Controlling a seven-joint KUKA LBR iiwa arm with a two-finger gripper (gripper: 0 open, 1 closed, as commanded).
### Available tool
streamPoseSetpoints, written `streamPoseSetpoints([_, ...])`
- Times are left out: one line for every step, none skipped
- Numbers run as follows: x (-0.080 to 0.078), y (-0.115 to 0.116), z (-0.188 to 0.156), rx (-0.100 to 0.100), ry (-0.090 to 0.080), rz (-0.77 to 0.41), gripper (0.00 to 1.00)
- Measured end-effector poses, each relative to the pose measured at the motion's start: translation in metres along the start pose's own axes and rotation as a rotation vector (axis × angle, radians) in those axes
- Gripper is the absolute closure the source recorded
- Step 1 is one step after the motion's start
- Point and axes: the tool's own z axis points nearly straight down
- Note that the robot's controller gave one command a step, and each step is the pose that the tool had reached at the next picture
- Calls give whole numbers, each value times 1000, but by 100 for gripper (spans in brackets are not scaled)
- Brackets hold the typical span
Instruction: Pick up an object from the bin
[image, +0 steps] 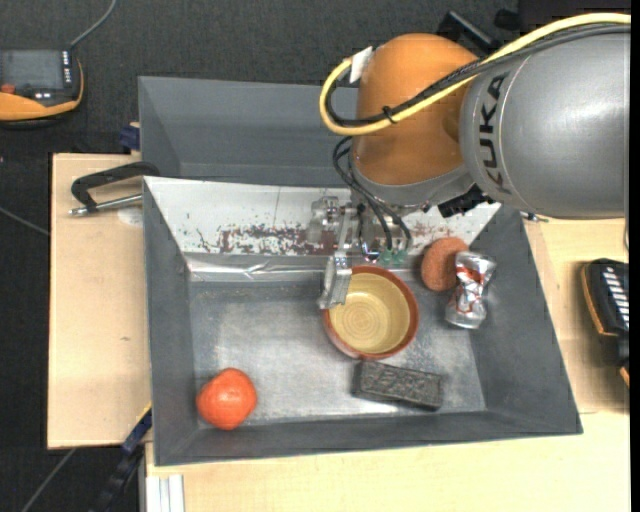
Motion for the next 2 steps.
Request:
streamPoseSetpoints([7, -49, 86, 0, 3, -340, 0])
streamPoseSetpoints([5, -48, 84, -1, -4, -340, 100])
